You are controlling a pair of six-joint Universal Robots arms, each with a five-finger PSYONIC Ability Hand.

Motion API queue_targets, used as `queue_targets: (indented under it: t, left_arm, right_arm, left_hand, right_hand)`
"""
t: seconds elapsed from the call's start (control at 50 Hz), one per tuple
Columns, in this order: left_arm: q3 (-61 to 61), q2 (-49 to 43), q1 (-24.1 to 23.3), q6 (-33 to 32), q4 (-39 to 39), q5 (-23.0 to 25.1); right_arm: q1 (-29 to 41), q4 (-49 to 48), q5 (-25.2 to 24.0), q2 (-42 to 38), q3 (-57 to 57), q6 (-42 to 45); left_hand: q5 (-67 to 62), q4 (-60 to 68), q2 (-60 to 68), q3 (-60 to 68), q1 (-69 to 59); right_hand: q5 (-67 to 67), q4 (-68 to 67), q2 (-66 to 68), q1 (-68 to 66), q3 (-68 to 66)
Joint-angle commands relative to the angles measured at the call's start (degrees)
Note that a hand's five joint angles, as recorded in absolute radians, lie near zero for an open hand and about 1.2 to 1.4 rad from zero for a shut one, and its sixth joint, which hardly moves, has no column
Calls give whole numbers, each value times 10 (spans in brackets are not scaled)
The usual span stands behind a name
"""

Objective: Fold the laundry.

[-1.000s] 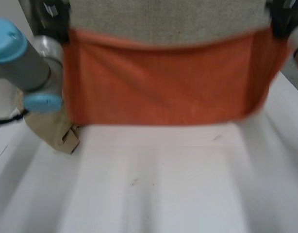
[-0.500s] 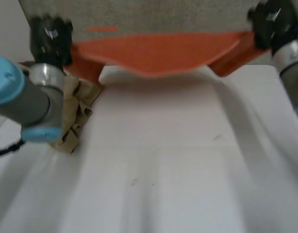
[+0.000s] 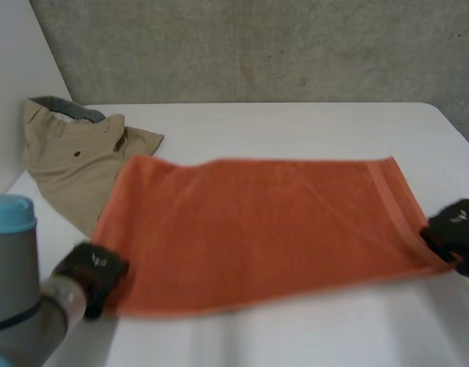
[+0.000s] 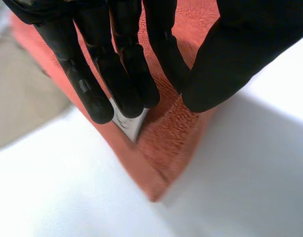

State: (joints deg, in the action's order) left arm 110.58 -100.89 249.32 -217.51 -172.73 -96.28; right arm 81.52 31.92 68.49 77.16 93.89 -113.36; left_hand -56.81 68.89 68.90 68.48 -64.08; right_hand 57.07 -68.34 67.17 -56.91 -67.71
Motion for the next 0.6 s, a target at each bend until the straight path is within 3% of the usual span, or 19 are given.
queue_targets:
  t: [0.02, 0.16, 0.28, 0.36, 0.6]
  left_arm:
    - [32, 61, -6, -45, 42, 12]
    - [-44, -7, -6, -41, -78, 15]
    - [-141, -101, -5, -35, -139, 14]
    - [-245, -189, -6, -18, -167, 10]
    - [-460, -369, 1, -20, -210, -22]
  right_arm:
    - [-59, 31, -3, 75, 53, 68]
    - [-34, -88, 0, 18, 38, -11]
    - [55, -193, 55, -70, -46, -93]
    - [96, -246, 110, -129, -106, -103]
    - [158, -359, 178, -313, -303, -106]
  left_hand:
    - [-132, 111, 111, 115, -159]
    - [-132, 111, 111, 115, -159]
    - [-132, 111, 111, 115, -159]
    - [-132, 111, 111, 115, -159]
    - [-132, 111, 111, 115, -159]
  right_hand:
    - [129, -117, 128, -231, -123]
    - [129, -117, 128, -231, -123]
    - [129, -117, 128, -231, -123]
    - [129, -117, 128, -231, -123]
    - [129, -117, 128, -231, -123]
